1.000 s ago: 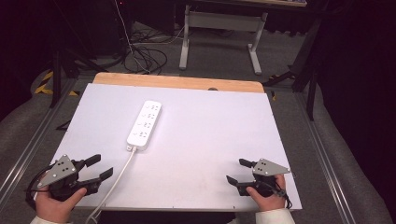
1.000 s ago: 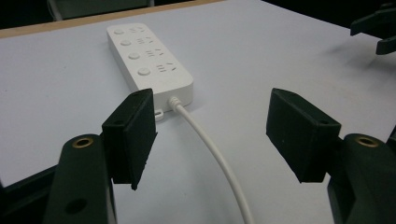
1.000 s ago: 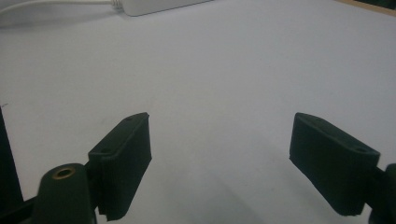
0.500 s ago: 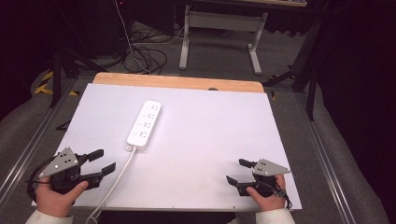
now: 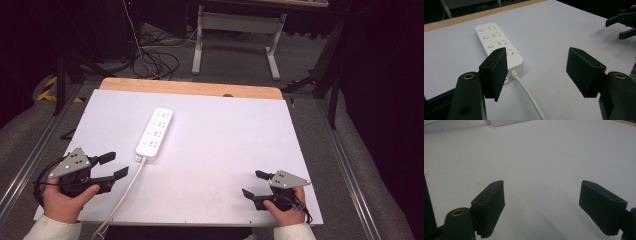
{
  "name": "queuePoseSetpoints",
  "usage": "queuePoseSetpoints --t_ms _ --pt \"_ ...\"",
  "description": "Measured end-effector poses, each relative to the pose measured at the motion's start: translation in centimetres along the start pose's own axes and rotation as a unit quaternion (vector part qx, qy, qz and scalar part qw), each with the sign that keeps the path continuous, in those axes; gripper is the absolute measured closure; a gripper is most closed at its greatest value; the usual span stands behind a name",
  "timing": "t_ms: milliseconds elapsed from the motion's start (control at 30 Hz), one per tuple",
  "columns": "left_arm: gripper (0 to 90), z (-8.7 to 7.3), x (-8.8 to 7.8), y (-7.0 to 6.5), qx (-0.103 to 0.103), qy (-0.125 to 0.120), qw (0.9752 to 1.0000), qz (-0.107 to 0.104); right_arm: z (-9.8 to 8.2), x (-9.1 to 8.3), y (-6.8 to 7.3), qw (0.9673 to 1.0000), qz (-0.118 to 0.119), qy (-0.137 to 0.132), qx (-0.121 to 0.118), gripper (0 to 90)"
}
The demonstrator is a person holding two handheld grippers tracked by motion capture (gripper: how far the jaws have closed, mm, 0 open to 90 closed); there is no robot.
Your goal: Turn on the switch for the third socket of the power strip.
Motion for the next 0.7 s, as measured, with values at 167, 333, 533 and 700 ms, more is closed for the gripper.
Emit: queuePoseSetpoints --t_ms 167,333,533,700 --pt "35.3 0.7 0.1 0.1 0.004 0.001 1.0 -0.002 0.0 0.0 0.0 1.0 0.0 -0.001 0.0 21.0" --pt "39.7 1.3 0.2 0.0 0.01 0.006 0.9999 -0.009 0.0 0.0 0.0 1.0 0.0 -0.001 0.0 21.0" --pt "51.8 2.1 0.5 0.3 0.017 0.008 0.9997 -0.016 0.0 0.1 0.0 1.0 0.001 0.0 0.0 21.0" --pt "54.0 3.2 1.1 0.8 0.015 0.009 0.9996 -0.022 -0.1 0.1 -0.1 1.0 0.0 0.001 0.001 21.0"
Point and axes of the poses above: each handheld gripper's, and its own axes: x roughly forward along the jaws, z roughly out of its top, y roughly to its left, the point moved 1 cm from there along x, roughly forward along the jaws, and after that the axes turned 5 degrees about z, right-handed, at the moved point
